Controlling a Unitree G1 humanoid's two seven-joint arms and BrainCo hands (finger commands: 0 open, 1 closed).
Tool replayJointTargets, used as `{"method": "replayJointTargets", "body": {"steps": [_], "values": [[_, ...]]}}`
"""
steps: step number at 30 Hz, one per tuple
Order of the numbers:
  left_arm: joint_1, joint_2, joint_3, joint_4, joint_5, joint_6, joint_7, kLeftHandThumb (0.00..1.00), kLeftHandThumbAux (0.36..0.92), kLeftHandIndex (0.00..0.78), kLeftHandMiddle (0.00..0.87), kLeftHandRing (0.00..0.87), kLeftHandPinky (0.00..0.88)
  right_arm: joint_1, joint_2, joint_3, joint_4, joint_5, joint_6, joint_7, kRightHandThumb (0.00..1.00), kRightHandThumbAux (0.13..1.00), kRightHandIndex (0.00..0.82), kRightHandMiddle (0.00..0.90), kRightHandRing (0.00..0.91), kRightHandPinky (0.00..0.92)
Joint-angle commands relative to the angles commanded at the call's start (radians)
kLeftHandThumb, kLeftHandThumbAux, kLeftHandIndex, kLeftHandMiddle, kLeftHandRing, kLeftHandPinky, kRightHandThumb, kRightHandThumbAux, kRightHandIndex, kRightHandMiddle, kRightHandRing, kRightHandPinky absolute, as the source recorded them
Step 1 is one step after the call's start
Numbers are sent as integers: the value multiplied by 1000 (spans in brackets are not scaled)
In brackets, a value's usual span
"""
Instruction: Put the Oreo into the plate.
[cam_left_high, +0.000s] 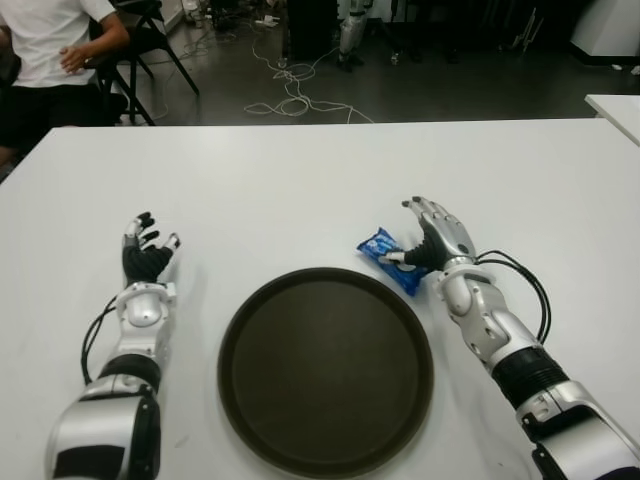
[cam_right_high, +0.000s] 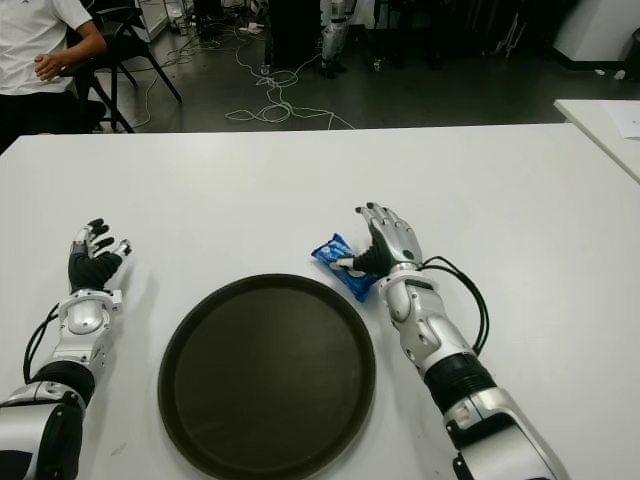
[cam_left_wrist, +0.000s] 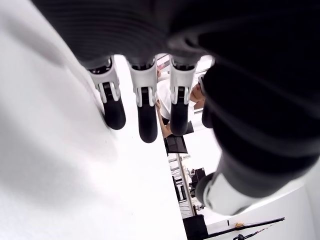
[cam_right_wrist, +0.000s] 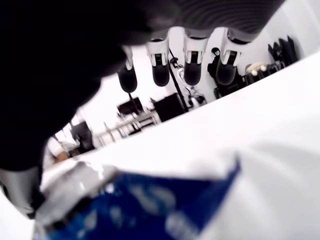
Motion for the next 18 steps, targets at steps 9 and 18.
{"method": "replayJointTargets", "body": {"steps": [9, 18], "values": [[0, -4, 0, -1, 2, -1, 8, 110, 831, 152, 158, 137, 111, 17, -34, 43, -86, -54, 88, 85, 0, 580, 0, 0, 0, 0], [-4, -1, -11, -1, 18, 13, 28, 94, 834, 149, 156, 137, 114, 23, -50, 70, -133, -79, 146, 149, 0, 557, 0, 0, 0, 0]]}}
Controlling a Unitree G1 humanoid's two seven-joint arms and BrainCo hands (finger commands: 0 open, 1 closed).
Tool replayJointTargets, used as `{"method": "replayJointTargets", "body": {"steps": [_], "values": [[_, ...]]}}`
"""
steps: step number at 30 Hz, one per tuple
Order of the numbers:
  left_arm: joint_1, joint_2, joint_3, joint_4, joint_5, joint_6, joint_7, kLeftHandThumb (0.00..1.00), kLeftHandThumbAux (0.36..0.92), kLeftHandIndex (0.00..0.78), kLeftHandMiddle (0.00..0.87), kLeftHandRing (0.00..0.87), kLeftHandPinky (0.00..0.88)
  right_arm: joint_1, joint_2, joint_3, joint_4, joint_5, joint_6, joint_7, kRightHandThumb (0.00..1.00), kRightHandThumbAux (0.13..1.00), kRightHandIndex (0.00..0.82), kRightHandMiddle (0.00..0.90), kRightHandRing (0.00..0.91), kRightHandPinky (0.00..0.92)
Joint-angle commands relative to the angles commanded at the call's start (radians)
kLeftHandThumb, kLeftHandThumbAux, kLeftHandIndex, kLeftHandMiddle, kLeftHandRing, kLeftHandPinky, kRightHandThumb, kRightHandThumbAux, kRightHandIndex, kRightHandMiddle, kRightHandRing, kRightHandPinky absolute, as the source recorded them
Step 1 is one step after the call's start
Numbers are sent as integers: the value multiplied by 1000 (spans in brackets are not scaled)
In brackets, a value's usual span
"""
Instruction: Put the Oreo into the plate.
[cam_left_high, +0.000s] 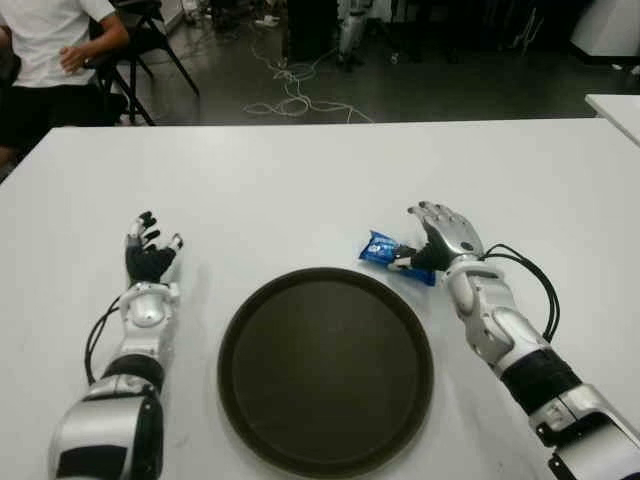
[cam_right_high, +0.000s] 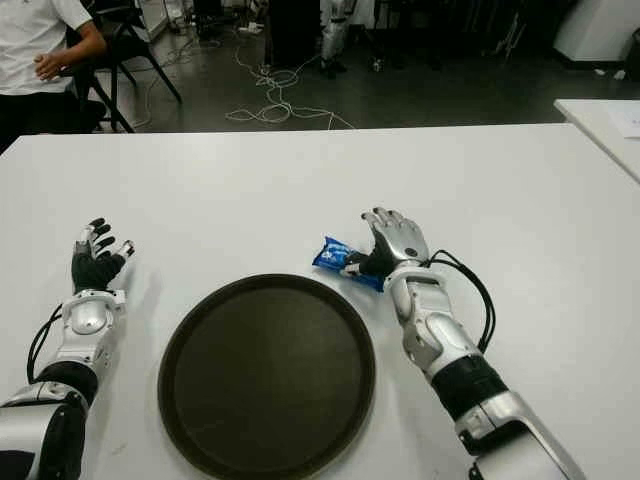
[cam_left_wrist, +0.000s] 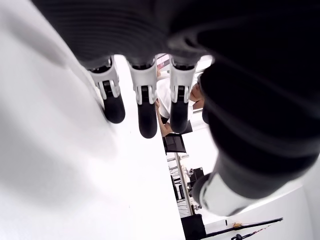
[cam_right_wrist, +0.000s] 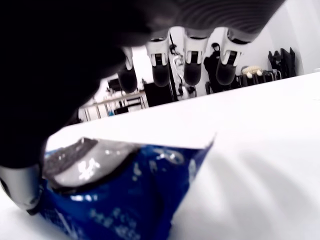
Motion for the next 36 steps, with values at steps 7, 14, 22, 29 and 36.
{"method": "replayJointTargets", "body": {"steps": [7, 14, 22, 29, 36], "values": [[-3, -1, 0, 0, 1, 8, -2, 89, 833, 153, 159, 143, 120, 4, -3, 5, -21, -8, 19, 26, 0, 556, 0, 0, 0, 0], [0, 0, -4, 2, 10, -1, 5, 123, 812, 165, 163, 149, 130, 12, -1, 7, -42, -5, 20, 44, 0, 576, 0, 0, 0, 0], [0, 1, -13, 2, 16, 2, 15, 86, 812, 155, 154, 133, 101, 15, -2, 6, -52, 1, 12, 56, 0, 585, 0, 0, 0, 0], [-1, 2, -12, 4, 10, 1, 7, 105, 820, 146, 155, 138, 115, 14, -2, 3, -58, 6, 6, 69, 0, 571, 0, 0, 0, 0], [-2, -4, -6, 0, 0, -11, -1, 116, 836, 153, 157, 141, 118, -5, -1, -3, -34, 21, -17, 78, 0, 576, 0, 0, 0, 0]]}}
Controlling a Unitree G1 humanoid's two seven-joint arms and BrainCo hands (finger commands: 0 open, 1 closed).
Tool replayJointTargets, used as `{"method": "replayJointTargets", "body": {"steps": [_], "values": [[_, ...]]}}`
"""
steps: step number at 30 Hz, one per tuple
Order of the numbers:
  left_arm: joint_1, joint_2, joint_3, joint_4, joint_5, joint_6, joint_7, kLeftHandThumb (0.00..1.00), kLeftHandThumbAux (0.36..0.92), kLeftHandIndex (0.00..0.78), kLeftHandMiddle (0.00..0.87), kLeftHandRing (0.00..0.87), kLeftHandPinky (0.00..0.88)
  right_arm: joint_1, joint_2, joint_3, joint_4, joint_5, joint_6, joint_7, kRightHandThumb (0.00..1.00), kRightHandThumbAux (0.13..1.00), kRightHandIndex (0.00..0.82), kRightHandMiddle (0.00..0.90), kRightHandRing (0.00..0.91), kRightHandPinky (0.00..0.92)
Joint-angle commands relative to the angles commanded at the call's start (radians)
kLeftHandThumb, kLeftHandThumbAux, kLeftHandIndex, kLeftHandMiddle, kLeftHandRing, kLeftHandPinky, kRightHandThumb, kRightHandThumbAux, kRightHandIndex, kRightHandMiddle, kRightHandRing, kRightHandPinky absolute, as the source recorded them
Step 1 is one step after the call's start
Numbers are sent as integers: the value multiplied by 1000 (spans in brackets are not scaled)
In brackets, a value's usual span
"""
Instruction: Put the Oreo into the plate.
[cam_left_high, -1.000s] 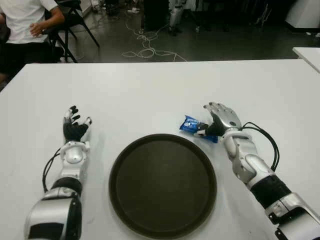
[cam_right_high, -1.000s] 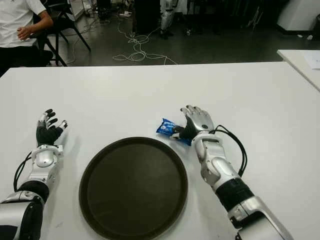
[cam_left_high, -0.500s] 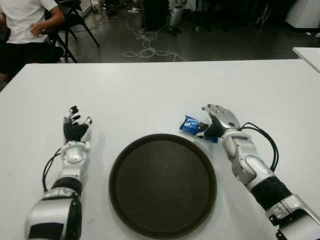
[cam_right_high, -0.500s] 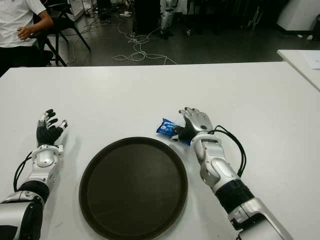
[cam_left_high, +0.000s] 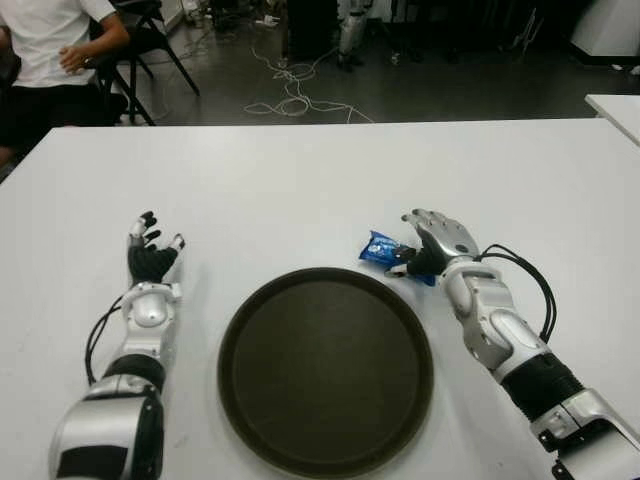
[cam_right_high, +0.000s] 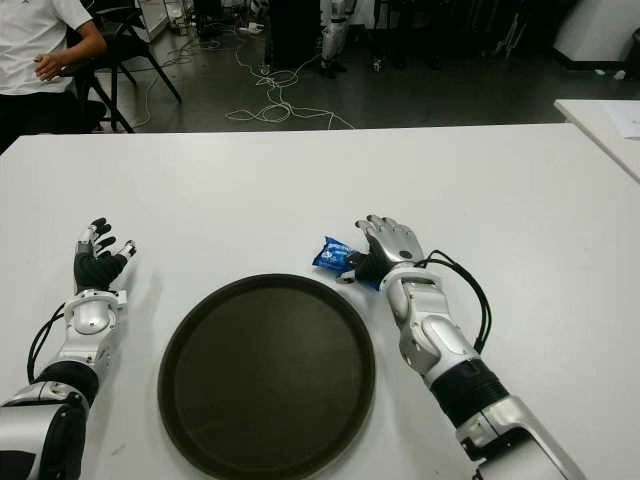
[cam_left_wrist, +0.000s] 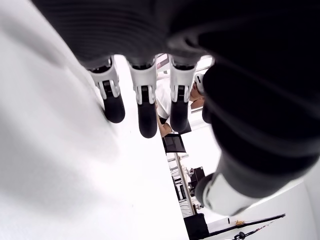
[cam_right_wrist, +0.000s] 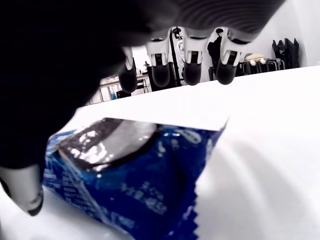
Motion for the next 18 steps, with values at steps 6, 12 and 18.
{"method": "replayJointTargets", "body": {"steps": [6, 12, 18], "values": [[1, -4, 4, -3, -4, -7, -6, 93, 846, 159, 159, 151, 138, -30, -3, -8, 30, 12, -23, 28, 0, 582, 0, 0, 0, 0], [4, -5, -2, -4, 5, -7, 1, 57, 834, 142, 159, 153, 131, -92, -13, -20, 57, 39, -27, 124, 0, 619, 0, 0, 0, 0], [3, -7, -4, -3, 6, -6, 5, 80, 823, 158, 169, 164, 153, -146, -20, -9, 105, 51, -21, 199, 0, 638, 0, 0, 0, 12]]}}
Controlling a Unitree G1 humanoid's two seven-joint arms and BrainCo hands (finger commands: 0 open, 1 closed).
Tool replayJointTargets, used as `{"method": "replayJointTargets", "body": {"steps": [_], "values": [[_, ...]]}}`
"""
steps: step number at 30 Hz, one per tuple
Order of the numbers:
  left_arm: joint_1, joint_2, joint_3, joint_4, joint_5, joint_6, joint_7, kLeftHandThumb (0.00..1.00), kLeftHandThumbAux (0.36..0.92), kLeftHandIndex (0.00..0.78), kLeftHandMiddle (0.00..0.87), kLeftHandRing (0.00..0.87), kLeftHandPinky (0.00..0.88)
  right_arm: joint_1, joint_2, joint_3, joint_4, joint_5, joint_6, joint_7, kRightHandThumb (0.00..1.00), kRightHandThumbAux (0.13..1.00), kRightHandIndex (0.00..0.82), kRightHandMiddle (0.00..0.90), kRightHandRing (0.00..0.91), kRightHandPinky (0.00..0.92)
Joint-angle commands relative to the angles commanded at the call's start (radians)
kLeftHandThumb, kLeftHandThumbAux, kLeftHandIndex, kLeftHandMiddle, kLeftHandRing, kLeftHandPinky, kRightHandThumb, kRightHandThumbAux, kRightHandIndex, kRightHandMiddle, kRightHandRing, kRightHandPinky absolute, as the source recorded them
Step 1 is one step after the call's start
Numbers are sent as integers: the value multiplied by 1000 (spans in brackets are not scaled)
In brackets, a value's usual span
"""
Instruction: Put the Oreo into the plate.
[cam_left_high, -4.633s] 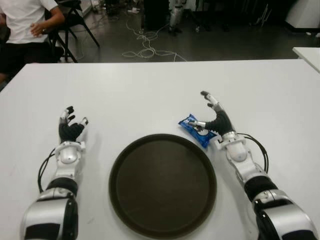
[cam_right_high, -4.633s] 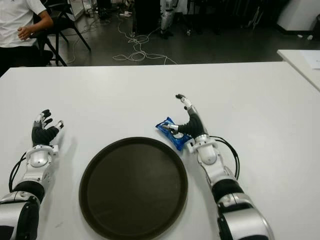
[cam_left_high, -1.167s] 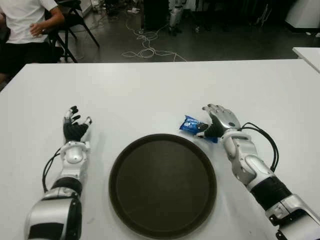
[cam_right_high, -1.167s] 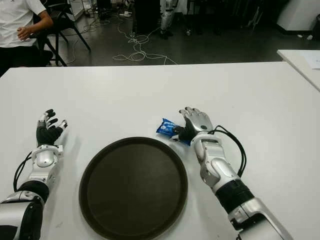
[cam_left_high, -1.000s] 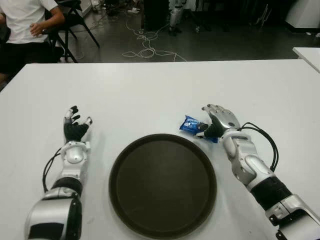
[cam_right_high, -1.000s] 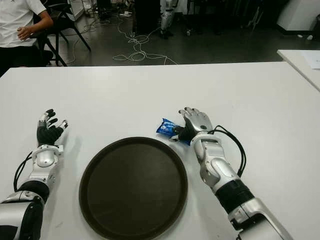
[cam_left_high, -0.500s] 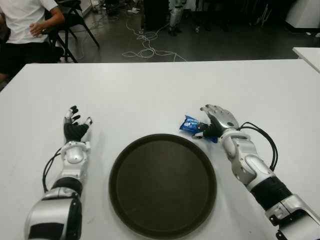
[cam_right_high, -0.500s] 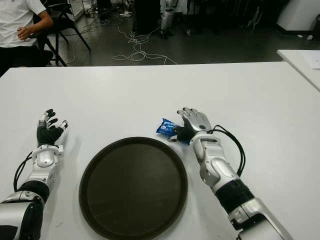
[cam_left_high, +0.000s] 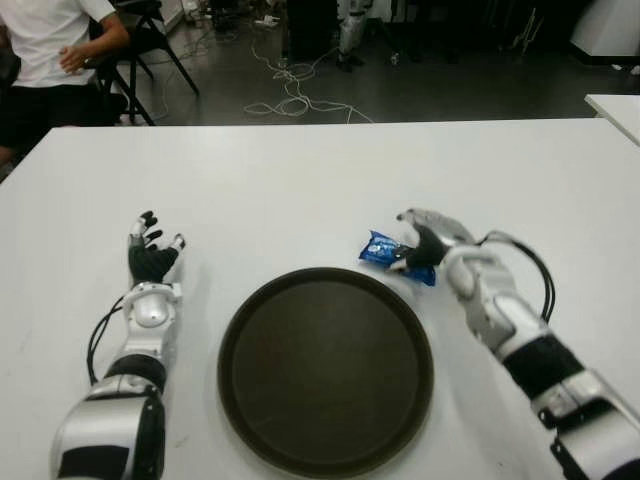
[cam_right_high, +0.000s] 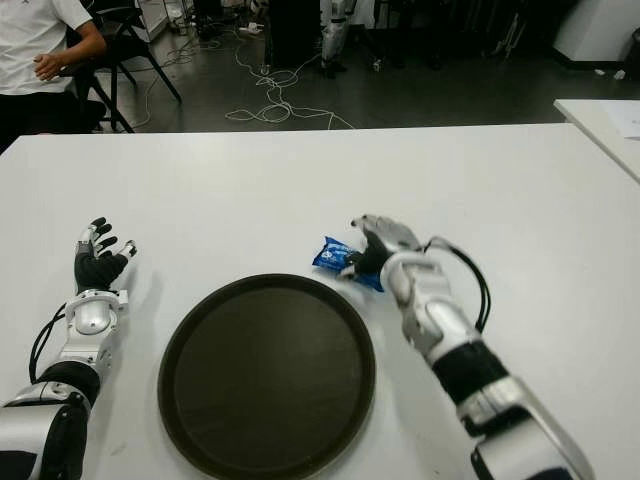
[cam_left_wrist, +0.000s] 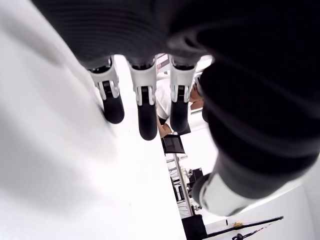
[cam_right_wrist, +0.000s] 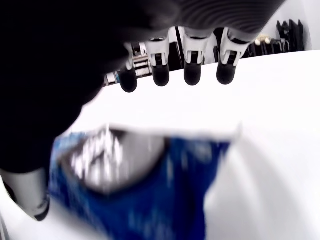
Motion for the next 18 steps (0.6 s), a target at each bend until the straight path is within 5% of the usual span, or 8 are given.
{"method": "replayJointTargets", "body": {"steps": [4, 18], "values": [[-1, 0, -5, 2, 5, 6, 5, 76, 809, 143, 150, 144, 128, -54, 2, 9, 97, 9, -28, 24, 0, 661, 0, 0, 0, 16], [-4, 0, -10, 5, 9, 21, 21, 77, 815, 138, 164, 164, 148, -92, -4, 17, 97, 15, -3, 90, 0, 719, 10, 29, 24, 10]]}}
